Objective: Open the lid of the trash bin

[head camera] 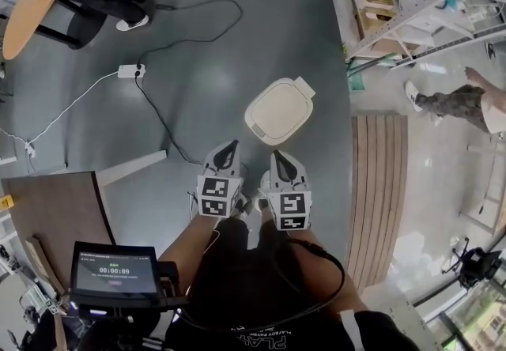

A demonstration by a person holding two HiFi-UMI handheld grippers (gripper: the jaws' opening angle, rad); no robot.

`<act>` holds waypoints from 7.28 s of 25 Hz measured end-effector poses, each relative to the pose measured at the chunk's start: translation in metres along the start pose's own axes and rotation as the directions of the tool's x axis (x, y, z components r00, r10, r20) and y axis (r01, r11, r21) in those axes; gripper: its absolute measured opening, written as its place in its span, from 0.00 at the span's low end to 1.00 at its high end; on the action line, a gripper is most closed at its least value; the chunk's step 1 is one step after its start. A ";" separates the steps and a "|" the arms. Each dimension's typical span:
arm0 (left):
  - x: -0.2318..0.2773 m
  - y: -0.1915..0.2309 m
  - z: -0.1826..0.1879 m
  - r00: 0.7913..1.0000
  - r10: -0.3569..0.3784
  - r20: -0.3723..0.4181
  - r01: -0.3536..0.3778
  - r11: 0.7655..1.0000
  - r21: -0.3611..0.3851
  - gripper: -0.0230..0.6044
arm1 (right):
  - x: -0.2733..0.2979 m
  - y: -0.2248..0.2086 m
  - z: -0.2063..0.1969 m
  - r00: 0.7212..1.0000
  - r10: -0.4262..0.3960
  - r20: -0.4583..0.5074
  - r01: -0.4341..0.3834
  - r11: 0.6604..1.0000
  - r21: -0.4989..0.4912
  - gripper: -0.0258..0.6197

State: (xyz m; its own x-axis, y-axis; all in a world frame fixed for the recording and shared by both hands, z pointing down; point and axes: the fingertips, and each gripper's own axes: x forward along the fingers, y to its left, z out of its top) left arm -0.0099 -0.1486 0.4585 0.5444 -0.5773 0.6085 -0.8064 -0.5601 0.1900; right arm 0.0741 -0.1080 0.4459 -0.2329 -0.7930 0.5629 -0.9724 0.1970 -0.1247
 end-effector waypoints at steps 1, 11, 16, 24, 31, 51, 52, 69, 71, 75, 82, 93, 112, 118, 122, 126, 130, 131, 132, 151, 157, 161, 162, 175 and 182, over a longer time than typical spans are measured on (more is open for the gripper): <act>0.006 0.006 -0.006 1.000 0.002 -0.005 -0.002 1.000 -0.008 0.03 | 0.007 0.000 -0.004 1.000 0.002 -0.008 -0.002 1.000 0.003 0.05; 0.035 0.050 -0.055 0.997 0.049 -0.053 -0.053 0.996 -0.077 0.03 | 0.040 0.012 -0.048 0.995 0.056 -0.085 -0.060 0.997 -0.046 0.05; 0.048 0.065 -0.076 0.997 0.052 -0.059 -0.058 0.994 -0.098 0.03 | 0.057 0.010 -0.070 0.991 0.047 -0.123 -0.051 0.998 -0.031 0.05; 0.062 0.090 -0.113 0.993 0.072 -0.098 -0.083 0.991 -0.107 0.03 | 0.084 0.002 -0.104 0.987 0.019 -0.160 -0.018 1.000 0.012 0.05; 0.076 0.089 -0.146 0.992 0.047 -0.121 -0.061 0.992 -0.113 0.03 | 0.107 -0.001 -0.119 0.990 0.022 -0.143 -0.016 0.999 0.039 0.05; 0.125 0.109 -0.160 0.995 0.026 -0.101 -0.037 0.993 -0.108 0.03 | 0.147 -0.007 -0.176 0.984 -0.026 -0.175 0.038 0.997 0.068 0.05; 0.131 0.107 -0.165 0.995 0.018 -0.102 -0.030 0.993 -0.113 0.03 | 0.151 -0.010 -0.181 0.984 -0.029 -0.176 0.041 0.997 0.067 0.05; 0.159 0.125 -0.240 0.987 0.050 -0.154 -0.084 0.971 -0.224 0.03 | 0.207 -0.024 -0.238 0.984 -0.017 -0.176 0.026 0.998 0.050 0.05; 0.165 0.125 -0.244 0.989 0.042 -0.144 -0.077 0.966 -0.246 0.03 | 0.214 -0.025 -0.244 0.984 -0.020 -0.177 0.029 0.998 0.051 0.05; 0.176 0.134 -0.254 0.988 0.067 -0.137 -0.097 0.970 -0.225 0.03 | 0.229 -0.026 -0.260 0.983 -0.028 -0.183 0.039 0.998 0.058 0.05; 0.191 0.156 -0.277 0.980 0.146 -0.132 -0.180 0.936 -0.302 0.03 | 0.247 -0.026 -0.283 0.984 -0.043 -0.174 0.052 0.998 0.047 0.05; 0.206 0.145 -0.306 0.983 0.111 -0.149 -0.149 0.948 -0.280 0.03 | 0.252 -0.037 -0.300 0.990 -0.044 -0.137 0.044 0.999 -0.003 0.05; 0.217 0.142 -0.312 0.985 0.098 -0.139 -0.131 0.958 -0.253 0.03 | 0.267 -0.033 -0.308 0.983 -0.026 -0.182 0.023 1.000 -0.017 0.05; 0.220 0.144 -0.320 0.986 0.095 -0.138 -0.128 0.959 -0.252 0.03 | 0.271 -0.031 -0.314 0.984 -0.026 -0.177 0.023 1.000 -0.018 0.05; 0.221 0.143 -0.321 0.986 0.091 -0.137 -0.123 0.962 -0.246 0.03 | 0.272 -0.030 -0.311 0.986 -0.027 -0.167 0.024 1.000 -0.019 0.05; 0.219 0.144 -0.325 0.986 0.087 -0.145 -0.119 0.966 -0.231 0.03 | 0.272 -0.030 -0.312 0.983 -0.033 -0.179 0.029 0.999 -0.022 0.05; 0.220 0.147 -0.326 0.985 0.091 -0.148 -0.123 0.966 -0.229 0.03 | 0.273 -0.031 -0.311 0.983 -0.041 -0.180 0.035 0.999 -0.033 0.05; 0.220 0.147 -0.325 0.985 0.091 -0.147 -0.123 0.966 -0.229 0.03 | 0.273 -0.031 -0.311 0.982 -0.042 -0.183 0.034 0.998 -0.046 0.05; 0.220 0.147 -0.325 0.985 0.089 -0.148 -0.122 0.966 -0.228 0.03 | 0.273 -0.031 -0.311 0.981 -0.043 -0.188 0.032 0.997 -0.066 0.05; 0.218 0.152 -0.327 0.984 0.085 -0.156 -0.119 0.968 -0.221 0.03 | 0.273 -0.026 -0.308 0.977 -0.036 -0.212 0.017 0.996 -0.091 0.05; 0.218 0.150 -0.324 0.986 0.078 -0.149 -0.109 0.972 -0.209 0.03 | 0.271 -0.023 -0.307 0.978 -0.038 -0.205 0.015 0.994 -0.109 0.05; 0.216 0.151 -0.328 0.984 0.078 -0.158 -0.110 0.974 -0.201 0.03 | 0.271 -0.021 -0.307 0.979 -0.034 -0.203 0.006 0.990 -0.139 0.05; 0.215 0.153 -0.328 0.984 0.081 -0.160 -0.113 0.973 -0.201 0.03 | 0.272 -0.021 -0.307 0.979 -0.034 -0.203 0.005 0.990 -0.141 0.05; 0.220 0.154 -0.323 0.985 0.081 -0.152 -0.110 0.975 -0.193 0.03 | 0.275 -0.018 -0.305 0.975 -0.042 -0.218 0.002 0.984 -0.179 0.05; 0.221 0.151 -0.322 0.986 0.077 -0.149 -0.105 0.976 -0.192 0.03 | 0.274 -0.018 -0.304 0.978 -0.035 -0.207 0.000 0.986 -0.166 0.05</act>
State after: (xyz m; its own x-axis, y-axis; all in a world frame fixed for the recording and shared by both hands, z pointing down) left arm -0.0852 -0.1695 0.8694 0.4402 -0.5238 0.7293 -0.8884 -0.3718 0.2692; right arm 0.0310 -0.1534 0.8508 -0.1910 -0.6629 0.7239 -0.9570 0.2898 0.0128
